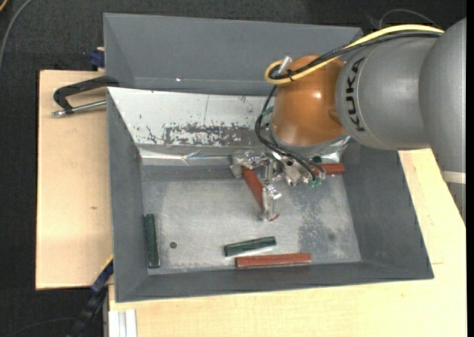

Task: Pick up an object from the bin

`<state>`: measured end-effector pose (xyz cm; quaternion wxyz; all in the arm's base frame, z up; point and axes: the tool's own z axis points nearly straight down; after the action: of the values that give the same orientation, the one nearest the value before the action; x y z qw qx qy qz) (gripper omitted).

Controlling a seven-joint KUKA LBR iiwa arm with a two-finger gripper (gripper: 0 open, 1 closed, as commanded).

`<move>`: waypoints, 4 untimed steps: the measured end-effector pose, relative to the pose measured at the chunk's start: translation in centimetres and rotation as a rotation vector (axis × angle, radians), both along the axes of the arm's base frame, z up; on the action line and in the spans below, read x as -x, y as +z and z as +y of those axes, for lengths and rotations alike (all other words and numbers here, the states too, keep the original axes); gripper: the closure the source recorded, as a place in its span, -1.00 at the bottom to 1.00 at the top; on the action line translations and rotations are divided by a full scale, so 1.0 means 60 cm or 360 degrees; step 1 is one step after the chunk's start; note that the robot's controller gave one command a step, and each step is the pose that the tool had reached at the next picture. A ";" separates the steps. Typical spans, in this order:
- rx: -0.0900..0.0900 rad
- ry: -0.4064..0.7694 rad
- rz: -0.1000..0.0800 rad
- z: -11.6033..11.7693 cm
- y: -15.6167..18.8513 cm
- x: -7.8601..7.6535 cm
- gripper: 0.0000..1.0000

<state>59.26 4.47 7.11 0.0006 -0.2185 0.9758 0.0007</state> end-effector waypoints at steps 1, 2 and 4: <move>0.0004 -0.0157 -0.0019 -0.096 0.138 0.039 -1.00; 0.0000 -0.0392 0.0002 -0.044 0.001 0.037 -1.00; -0.0002 -0.1282 0.0004 -0.023 -0.001 0.123 -1.00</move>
Offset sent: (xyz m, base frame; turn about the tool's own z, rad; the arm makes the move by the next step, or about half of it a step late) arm -0.0258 -0.0546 0.0773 0.0920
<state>51.87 3.09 7.07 -0.0002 0.1813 0.9834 0.0011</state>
